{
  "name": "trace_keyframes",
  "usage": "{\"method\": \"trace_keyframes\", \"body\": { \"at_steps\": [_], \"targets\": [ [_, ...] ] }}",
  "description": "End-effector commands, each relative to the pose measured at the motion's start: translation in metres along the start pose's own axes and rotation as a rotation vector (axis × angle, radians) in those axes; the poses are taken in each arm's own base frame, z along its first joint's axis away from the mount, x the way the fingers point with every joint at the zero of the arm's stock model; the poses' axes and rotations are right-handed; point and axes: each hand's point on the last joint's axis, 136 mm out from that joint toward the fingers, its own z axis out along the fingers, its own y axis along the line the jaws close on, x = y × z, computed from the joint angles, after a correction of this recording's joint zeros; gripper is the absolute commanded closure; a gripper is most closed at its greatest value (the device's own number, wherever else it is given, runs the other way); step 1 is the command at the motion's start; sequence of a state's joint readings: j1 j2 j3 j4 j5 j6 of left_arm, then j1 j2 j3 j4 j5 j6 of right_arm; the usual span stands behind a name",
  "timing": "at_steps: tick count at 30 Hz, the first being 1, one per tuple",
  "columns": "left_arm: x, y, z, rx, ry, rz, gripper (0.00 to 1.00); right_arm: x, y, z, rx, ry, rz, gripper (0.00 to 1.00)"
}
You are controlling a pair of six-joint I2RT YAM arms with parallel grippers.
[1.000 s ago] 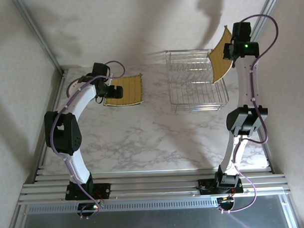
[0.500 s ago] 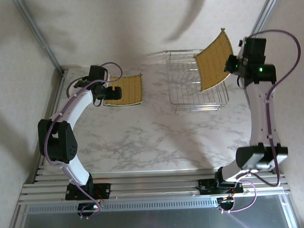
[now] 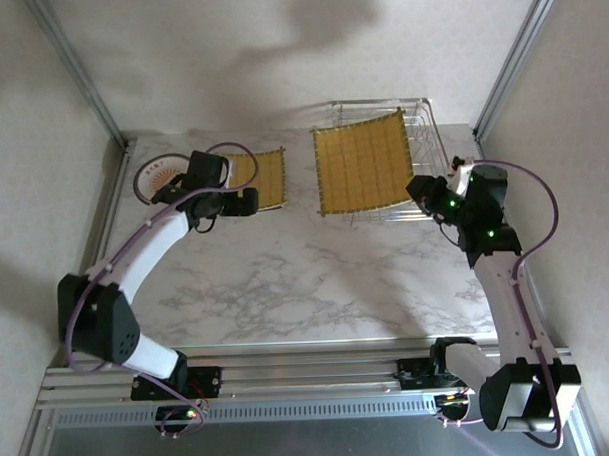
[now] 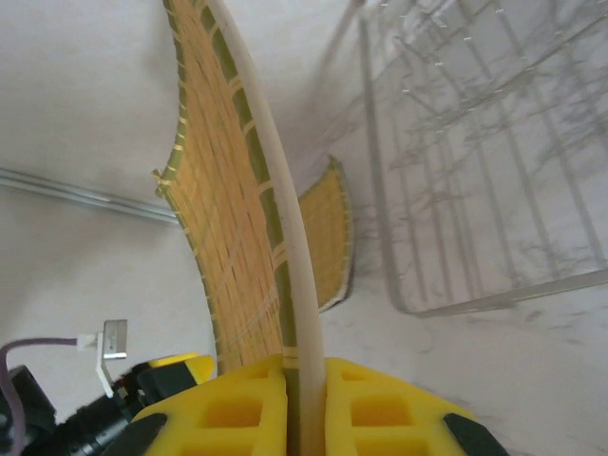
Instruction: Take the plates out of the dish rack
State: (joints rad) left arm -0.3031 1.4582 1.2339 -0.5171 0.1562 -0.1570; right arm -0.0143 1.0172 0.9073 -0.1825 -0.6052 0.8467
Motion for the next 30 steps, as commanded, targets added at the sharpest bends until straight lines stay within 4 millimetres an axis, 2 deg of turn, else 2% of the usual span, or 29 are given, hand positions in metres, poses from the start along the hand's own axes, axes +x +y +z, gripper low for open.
{"method": "trace_keyframes", "body": {
  "at_steps": [1, 5, 10, 16, 22, 25, 30],
  "targets": [
    [-0.026, -0.053, -0.032, 0.311, -0.133, -0.039, 0.0, -0.012, 0.064, -0.015, -0.272, -0.051, -0.069, 1.0],
    [-0.02, -0.097, -0.042, 0.608, -0.102, -0.065, 0.0, -0.006, 0.061, -0.005, -0.311, -0.009, -0.046, 1.0],
    [-0.023, -0.119, -0.043, 0.788, -0.108, -0.115, 0.01, 0.003, 0.064, 0.009, -0.33, 0.06, -0.061, 1.0],
    [-0.036, -0.127, -0.044, 0.857, -0.141, -0.143, 0.05, 0.02, 0.072, 0.027, -0.319, 0.185, -0.115, 1.0],
    [-0.047, -0.123, -0.042, 0.859, -0.188, -0.176, 0.15, 0.029, 0.071, 0.041, -0.285, 0.266, -0.133, 1.0],
    [-0.046, -0.121, -0.038, 0.863, -0.196, -0.197, 0.24, 0.03, 0.072, 0.045, -0.29, 0.281, -0.134, 1.0],
    [-0.047, -0.119, -0.036, 0.877, -0.216, -0.224, 0.5, 0.028, 0.074, 0.05, -0.281, 0.277, -0.142, 1.0]
  ]
}}
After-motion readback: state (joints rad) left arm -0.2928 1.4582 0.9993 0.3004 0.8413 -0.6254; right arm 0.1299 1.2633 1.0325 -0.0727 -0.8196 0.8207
